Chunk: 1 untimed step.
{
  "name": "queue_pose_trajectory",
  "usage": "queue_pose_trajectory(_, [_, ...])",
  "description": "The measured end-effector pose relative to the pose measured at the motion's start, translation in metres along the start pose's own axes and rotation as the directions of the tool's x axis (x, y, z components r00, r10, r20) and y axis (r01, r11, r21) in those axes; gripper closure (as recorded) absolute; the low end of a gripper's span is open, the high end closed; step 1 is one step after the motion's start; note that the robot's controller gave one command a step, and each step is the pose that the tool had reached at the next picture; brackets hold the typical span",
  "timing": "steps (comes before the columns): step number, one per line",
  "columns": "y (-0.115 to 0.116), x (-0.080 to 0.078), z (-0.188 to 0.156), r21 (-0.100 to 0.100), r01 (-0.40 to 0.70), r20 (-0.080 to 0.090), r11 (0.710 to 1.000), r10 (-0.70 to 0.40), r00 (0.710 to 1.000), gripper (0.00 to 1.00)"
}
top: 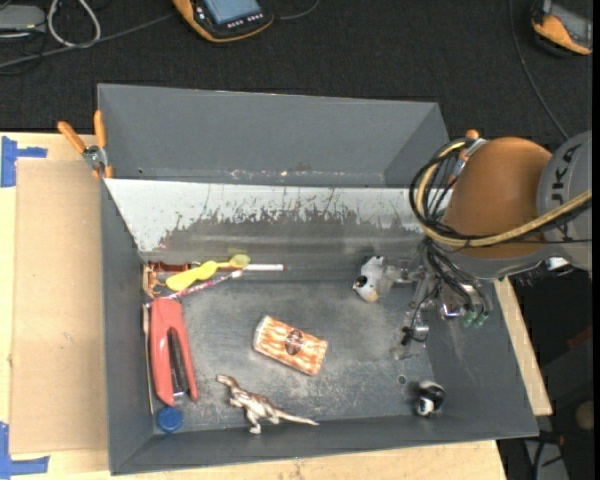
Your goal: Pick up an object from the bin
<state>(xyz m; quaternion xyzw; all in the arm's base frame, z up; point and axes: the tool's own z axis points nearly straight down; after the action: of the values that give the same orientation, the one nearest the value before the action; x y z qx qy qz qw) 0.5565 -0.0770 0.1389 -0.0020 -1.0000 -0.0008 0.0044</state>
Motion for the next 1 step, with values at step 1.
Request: queue_pose_trajectory(1, [0.0004, -0.0019, -0.0043, 0.001, 0.003, 0.007, 1.0, -0.003, 1.0, 0.0])
